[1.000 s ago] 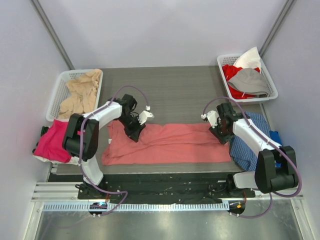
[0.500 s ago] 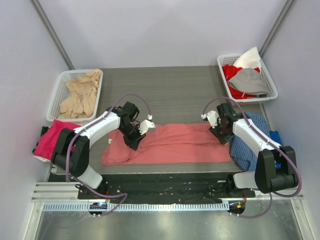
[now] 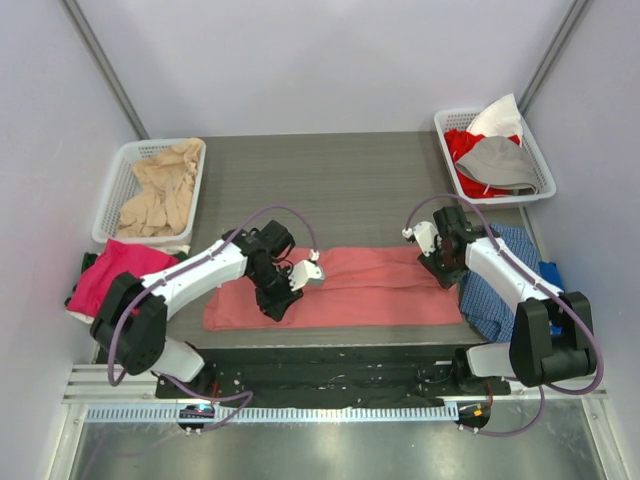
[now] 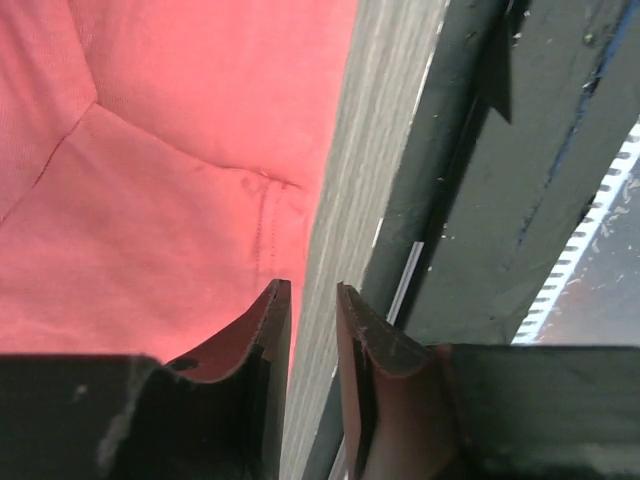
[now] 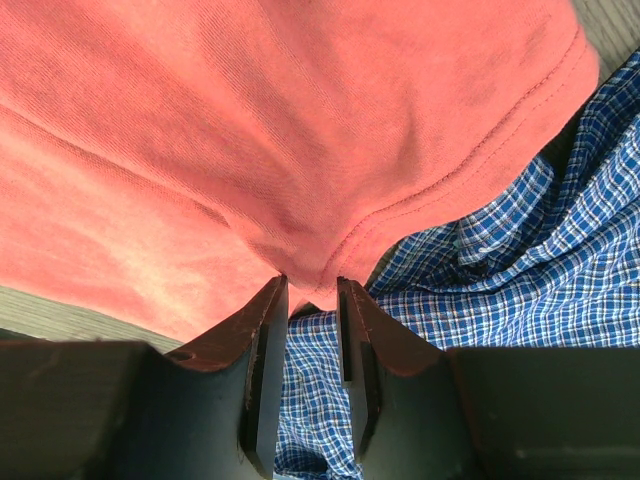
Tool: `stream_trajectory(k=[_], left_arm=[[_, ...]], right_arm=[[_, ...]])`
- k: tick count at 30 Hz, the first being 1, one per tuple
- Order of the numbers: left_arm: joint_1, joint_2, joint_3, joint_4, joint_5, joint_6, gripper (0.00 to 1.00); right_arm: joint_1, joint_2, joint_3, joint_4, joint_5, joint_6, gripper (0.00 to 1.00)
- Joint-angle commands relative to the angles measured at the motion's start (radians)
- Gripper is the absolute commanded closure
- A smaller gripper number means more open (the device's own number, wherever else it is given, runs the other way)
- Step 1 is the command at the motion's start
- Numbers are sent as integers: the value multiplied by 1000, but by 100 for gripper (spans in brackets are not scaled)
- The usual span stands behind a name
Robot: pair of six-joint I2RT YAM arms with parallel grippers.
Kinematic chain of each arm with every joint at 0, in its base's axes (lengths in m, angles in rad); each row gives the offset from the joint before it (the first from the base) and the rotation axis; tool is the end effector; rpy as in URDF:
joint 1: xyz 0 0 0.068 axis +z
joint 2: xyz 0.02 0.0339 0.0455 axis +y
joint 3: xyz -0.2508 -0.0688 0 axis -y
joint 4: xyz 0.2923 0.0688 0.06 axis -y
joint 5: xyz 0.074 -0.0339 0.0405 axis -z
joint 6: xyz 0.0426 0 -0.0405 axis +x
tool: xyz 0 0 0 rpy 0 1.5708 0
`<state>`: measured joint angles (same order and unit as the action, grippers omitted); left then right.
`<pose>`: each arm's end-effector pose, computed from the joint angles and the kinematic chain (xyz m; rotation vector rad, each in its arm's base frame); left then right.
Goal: Fold and stack the t-shirts
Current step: Fold the tshirt
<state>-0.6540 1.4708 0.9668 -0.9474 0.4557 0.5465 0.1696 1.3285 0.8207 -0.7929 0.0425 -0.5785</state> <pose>0.2213 -0.1933 0.1630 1.7108 2.4265 -0.6969 0.2719 0.0447 0.1549 -1.0455 2.6862 -0.1395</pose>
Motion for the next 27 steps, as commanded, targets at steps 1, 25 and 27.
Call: stream_trajectory(k=[1,25,27], left_arm=[[-6,-107,-13,19,-11,-46,64],[149,-86,-139,490,-543,-66,36],[159,-73,-140,502,-545,-60,37]], right_arm=[[4,-32,24,-3,-7,-6,64],[73,75,153,110,-49,14,18],[77,92,143,138,-50,6,18]])
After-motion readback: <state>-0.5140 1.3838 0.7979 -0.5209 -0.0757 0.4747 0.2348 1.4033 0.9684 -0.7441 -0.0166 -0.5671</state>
